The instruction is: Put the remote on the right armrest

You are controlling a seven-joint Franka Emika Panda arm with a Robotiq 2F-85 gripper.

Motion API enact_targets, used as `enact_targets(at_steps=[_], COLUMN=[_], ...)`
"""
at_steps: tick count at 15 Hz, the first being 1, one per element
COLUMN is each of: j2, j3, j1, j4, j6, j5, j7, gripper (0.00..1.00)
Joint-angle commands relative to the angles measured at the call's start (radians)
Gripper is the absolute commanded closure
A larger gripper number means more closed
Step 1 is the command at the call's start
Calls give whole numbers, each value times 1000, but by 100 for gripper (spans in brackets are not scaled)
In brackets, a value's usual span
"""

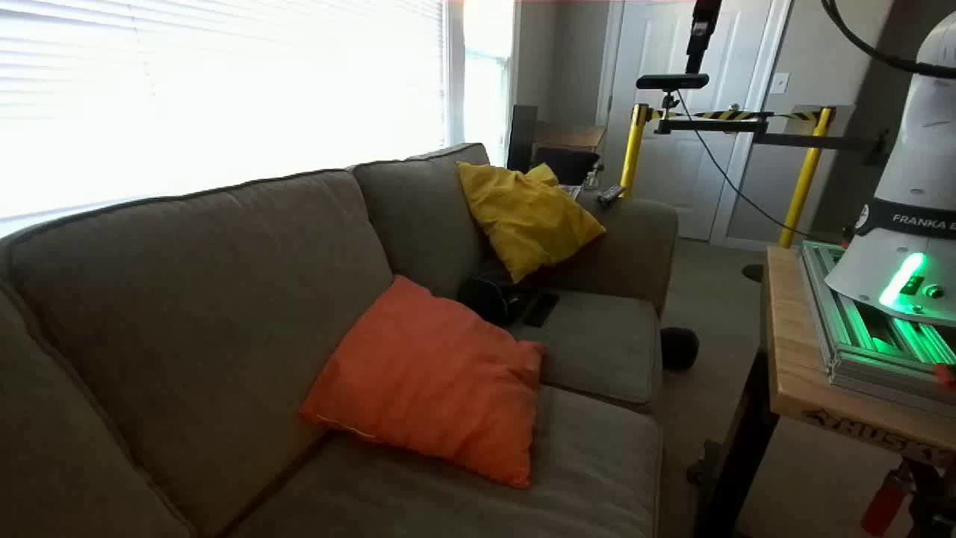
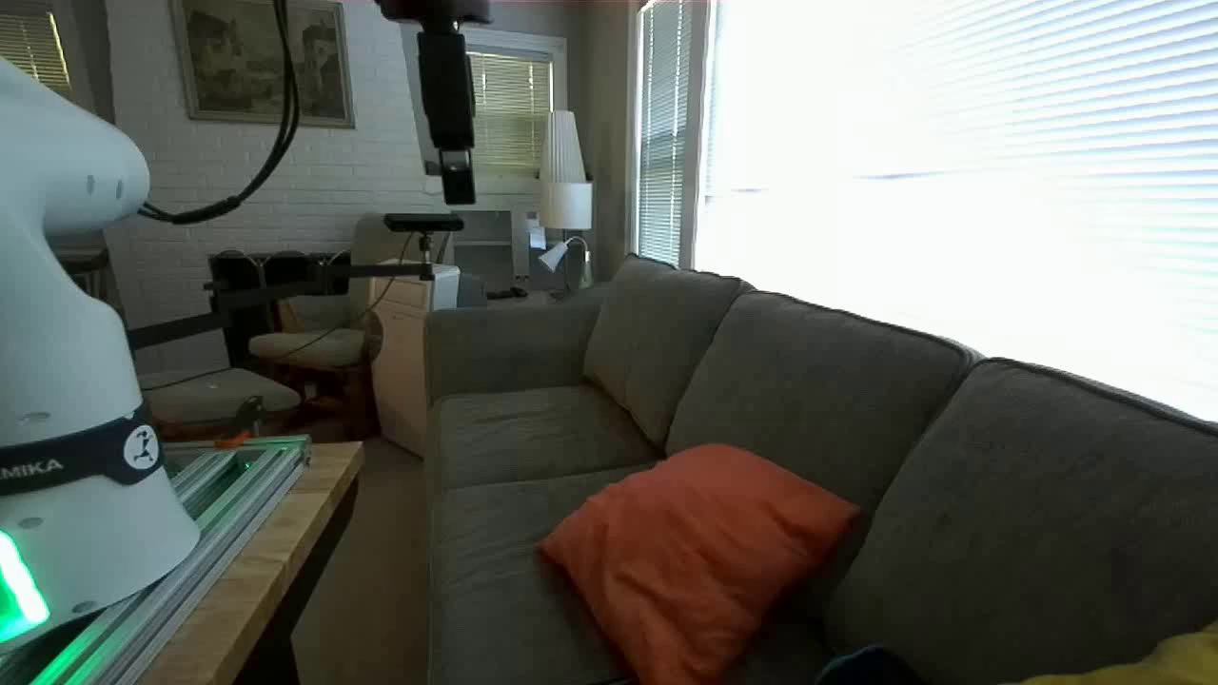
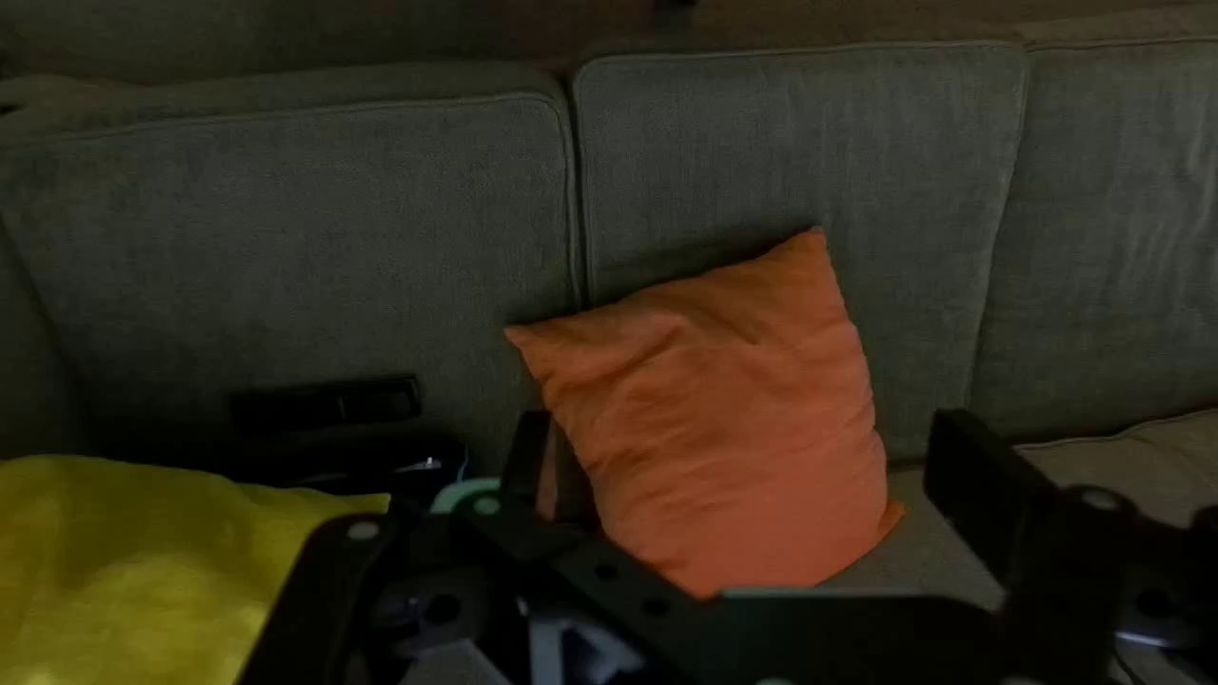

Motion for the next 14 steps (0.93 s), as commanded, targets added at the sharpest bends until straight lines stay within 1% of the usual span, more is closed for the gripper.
enact_targets(at_steps=[1,8,9,11,14], j2=[3,3,3,24,76], j3=[13,13,14,28,58], j1=[-16,-16,-23,-38,-66], j4=[2,2,0,-3,-6], j6=[-3,-3,12,61,169], j5=[10,10,9,21,53], j7=[-9,-9,2,55,202], gripper=[0,0,0,0,0])
